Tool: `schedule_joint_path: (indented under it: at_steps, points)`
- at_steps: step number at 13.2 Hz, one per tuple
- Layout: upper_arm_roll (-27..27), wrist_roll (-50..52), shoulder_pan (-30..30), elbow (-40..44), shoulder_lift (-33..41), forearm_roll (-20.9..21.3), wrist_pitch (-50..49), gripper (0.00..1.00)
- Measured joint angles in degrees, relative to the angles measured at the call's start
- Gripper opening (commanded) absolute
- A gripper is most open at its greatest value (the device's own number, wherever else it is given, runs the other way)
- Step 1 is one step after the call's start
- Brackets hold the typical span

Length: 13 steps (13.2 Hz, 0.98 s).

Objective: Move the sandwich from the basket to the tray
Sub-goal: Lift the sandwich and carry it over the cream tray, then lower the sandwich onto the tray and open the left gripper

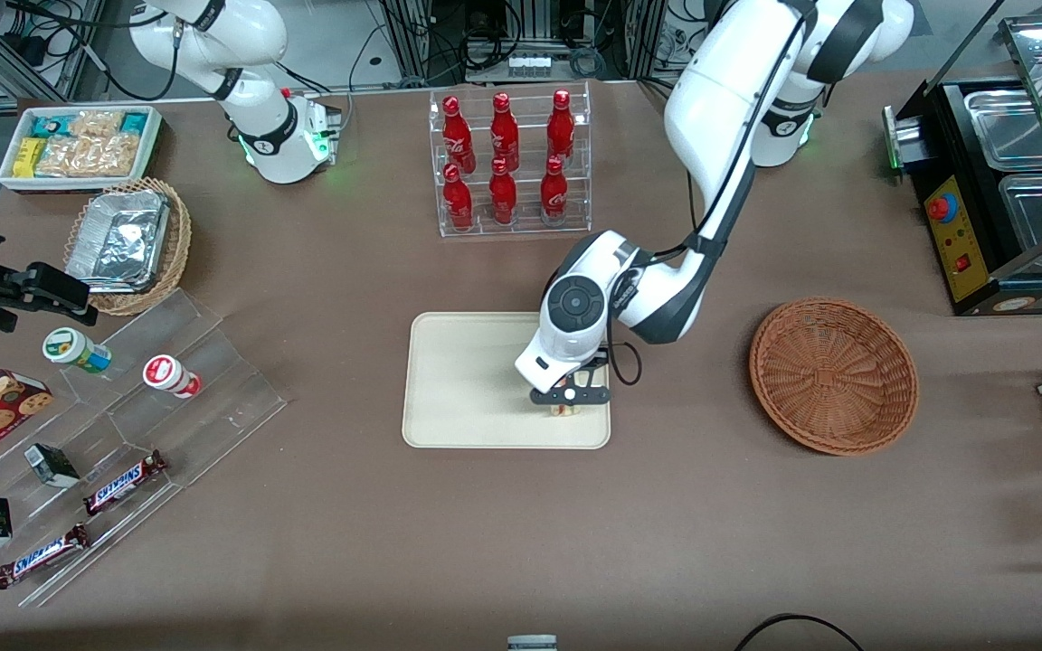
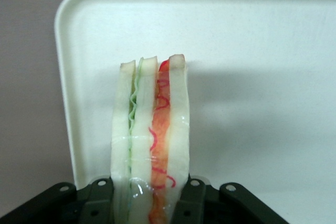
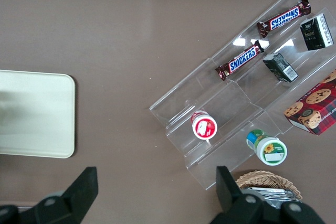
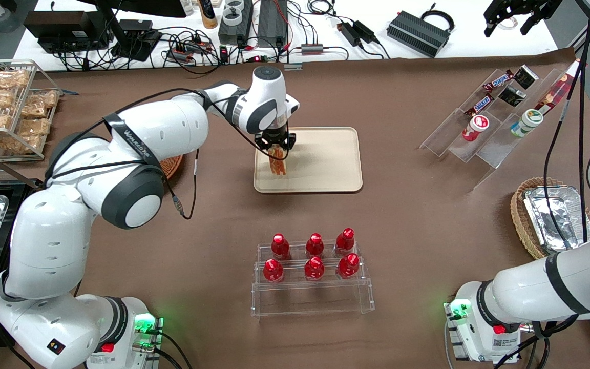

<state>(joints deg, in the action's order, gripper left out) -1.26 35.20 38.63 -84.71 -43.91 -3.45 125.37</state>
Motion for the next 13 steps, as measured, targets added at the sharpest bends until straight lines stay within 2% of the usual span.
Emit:
schedule_joint_path:
  at_steps: [8, 11, 12, 13]
  points:
    - [0.49, -3.16, -0.21, 2.30, -1.72, -0.08, 0.30, 0.42]
    - [0.54, -3.02, -0.26, 2.63, -2.43, -1.48, 0.30, 0.46]
    - [0.55, -2.97, -0.27, 2.65, -2.47, -1.65, 0.30, 0.55]
    - [0.59, -2.94, -0.29, 2.66, -2.48, -1.73, 0.30, 0.68]
